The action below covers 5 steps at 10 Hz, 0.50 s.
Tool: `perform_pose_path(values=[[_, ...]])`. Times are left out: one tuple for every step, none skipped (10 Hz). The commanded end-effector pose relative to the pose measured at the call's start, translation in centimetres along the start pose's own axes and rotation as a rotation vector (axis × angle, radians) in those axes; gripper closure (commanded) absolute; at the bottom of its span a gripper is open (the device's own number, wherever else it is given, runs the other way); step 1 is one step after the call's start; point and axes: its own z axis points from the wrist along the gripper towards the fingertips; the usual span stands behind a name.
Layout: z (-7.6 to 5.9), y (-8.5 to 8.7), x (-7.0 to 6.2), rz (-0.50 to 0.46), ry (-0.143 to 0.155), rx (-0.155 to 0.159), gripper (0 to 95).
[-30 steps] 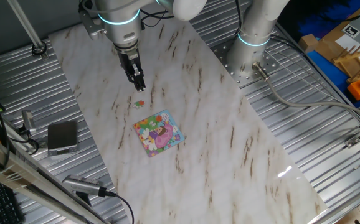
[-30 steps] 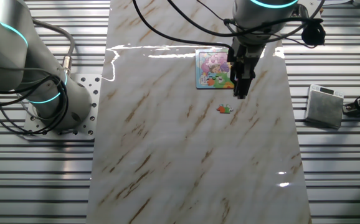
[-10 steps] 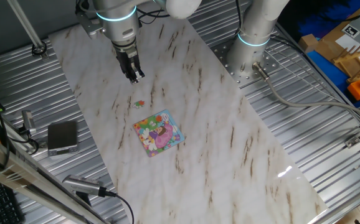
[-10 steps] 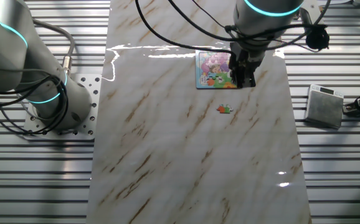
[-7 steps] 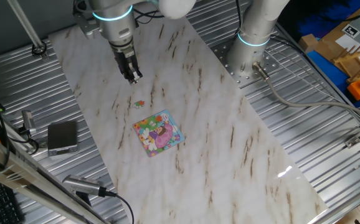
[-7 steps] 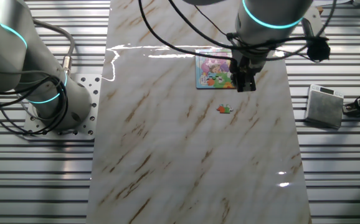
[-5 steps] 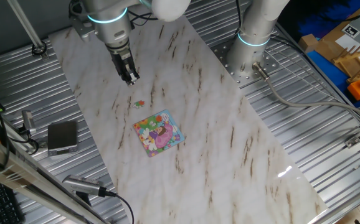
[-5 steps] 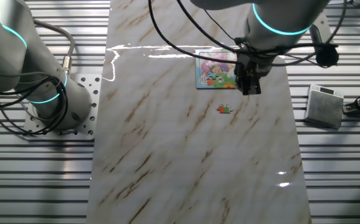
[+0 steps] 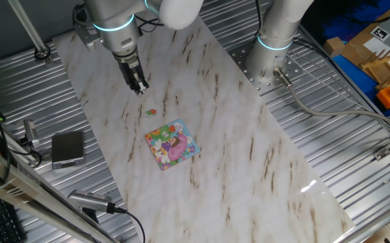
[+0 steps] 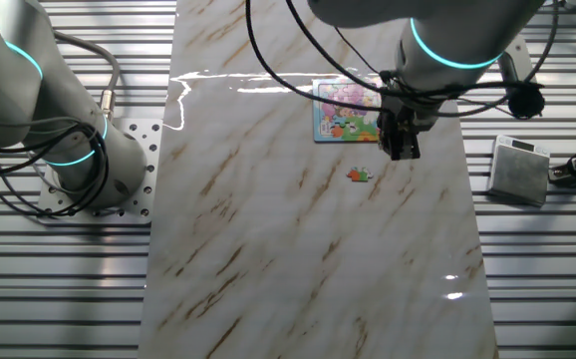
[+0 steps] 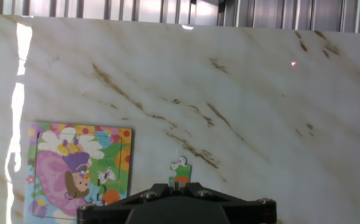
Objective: Assemble one piece of a puzzle
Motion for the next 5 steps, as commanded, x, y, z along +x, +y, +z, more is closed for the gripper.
perform_pose_path(values=[[0.6, -0.2, -0.1, -0.001, -0.002, 0.002, 95.0], [0.7, -0.2, -0.2, -0.001, -0.002, 0.002, 95.0], [1.3, -0.4, -0.4, -0.003, -0.001, 0.005, 95.0], [1.5, -0.5, -0.6, -0.006, -0.001, 0.006, 95.0], [1.7, -0.6, -0.9, -0.009, 0.0, 0.01, 95.0]])
